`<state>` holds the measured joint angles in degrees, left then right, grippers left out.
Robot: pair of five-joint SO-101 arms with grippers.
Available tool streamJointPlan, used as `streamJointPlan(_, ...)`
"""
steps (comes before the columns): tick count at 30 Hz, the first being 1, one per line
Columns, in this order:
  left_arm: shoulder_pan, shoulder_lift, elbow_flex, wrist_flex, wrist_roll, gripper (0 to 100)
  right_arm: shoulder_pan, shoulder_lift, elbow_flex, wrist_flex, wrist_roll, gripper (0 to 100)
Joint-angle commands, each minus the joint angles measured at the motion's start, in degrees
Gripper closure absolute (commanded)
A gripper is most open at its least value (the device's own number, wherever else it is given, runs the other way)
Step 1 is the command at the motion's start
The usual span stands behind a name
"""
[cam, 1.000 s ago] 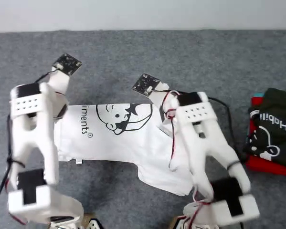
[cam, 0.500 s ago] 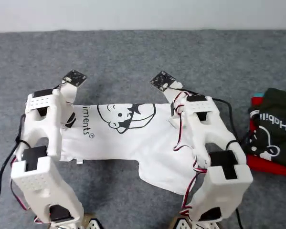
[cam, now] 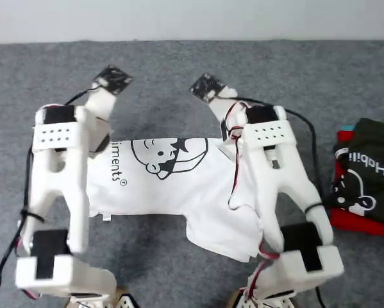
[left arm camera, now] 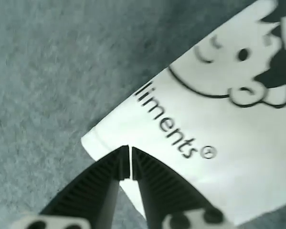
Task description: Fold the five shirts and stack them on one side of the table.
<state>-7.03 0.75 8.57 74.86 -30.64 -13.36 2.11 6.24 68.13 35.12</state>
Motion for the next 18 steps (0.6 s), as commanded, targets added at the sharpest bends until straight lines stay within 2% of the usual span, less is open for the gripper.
streamJointPlan(1,5.27,-6.68,-2.42,4.04,0.62,98,0.04,-8.84,-5.01,6.2,-4.4,98.8)
streamJointPlan(5,10.99,-6.77,-2.42,7.91,0.62,98,3.12,-14.9,-6.15,11.47,-5.71,98.8)
streamJointPlan(11,21.01,-6.86,-2.42,12.22,2.81,98,12.53,-21.49,-5.98,18.33,-5.89,98.8)
streamJointPlan(18,37.98,-7.21,-0.75,14.95,8.44,98,25.01,-28.44,-5.89,25.54,-5.89,98.8)
